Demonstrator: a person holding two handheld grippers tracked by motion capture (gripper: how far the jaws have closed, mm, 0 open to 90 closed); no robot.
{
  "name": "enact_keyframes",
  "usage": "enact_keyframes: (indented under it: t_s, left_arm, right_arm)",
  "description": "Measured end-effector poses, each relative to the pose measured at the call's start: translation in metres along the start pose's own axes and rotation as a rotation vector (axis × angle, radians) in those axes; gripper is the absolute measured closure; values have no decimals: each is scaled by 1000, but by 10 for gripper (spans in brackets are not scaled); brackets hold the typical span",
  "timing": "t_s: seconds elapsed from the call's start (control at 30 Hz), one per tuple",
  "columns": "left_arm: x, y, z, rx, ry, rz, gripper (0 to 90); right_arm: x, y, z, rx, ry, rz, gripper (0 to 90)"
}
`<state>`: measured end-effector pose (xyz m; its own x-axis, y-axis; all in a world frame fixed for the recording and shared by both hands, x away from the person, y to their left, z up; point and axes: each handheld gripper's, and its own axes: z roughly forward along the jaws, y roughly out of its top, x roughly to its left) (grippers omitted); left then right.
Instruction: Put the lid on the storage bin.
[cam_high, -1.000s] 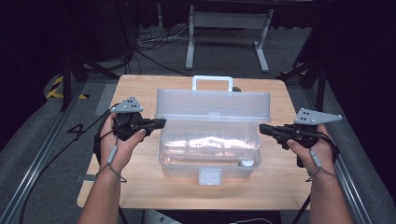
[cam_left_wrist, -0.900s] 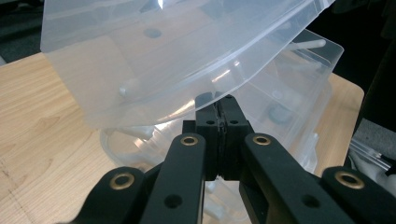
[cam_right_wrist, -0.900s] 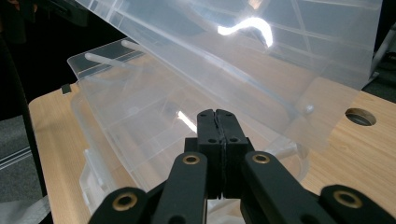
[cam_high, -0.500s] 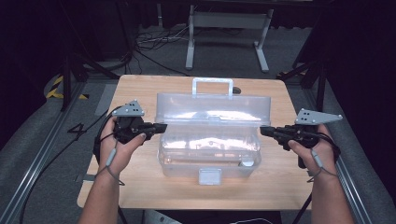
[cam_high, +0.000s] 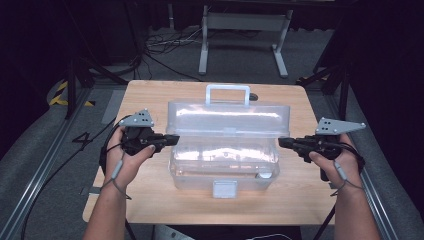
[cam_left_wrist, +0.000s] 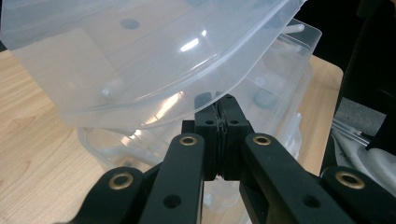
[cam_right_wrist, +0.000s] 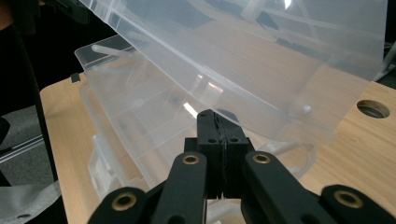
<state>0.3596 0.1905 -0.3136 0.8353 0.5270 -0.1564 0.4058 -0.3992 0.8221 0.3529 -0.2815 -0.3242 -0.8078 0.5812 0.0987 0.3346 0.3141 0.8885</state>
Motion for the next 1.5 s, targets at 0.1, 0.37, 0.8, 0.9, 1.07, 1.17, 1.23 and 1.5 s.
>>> enact_keyframes:
  t_s: [0.1,0.37,0.8,0.9,1.07,1.17,1.23,1.5]
  left_arm:
    - [-1,-1,0,12,-4,-4,886]
    - [-4,-4,0,55,-5,-41,892]
    - [-6,-7,0,124,35,-73,894]
    - [-7,-8,0,143,44,-74,894]
    - [-8,-9,0,177,53,-73,894]
    - [-8,-9,0,194,60,-72,894]
    - [-8,-10,0,203,62,-71,896]
    - [-11,-10,0,250,83,-71,898]
  right_arm:
    - [0,-1,0,15,8,-5,896]
    - [1,-3,0,70,26,-5,896]
    - [1,-6,0,135,28,-14,895]
    - [1,-7,1,158,28,-18,896]
    - [2,-8,1,189,27,-23,895]
    - [2,-8,2,205,23,-22,896]
    - [3,-9,2,218,20,-26,897]
    - [4,-10,3,269,16,-37,897]
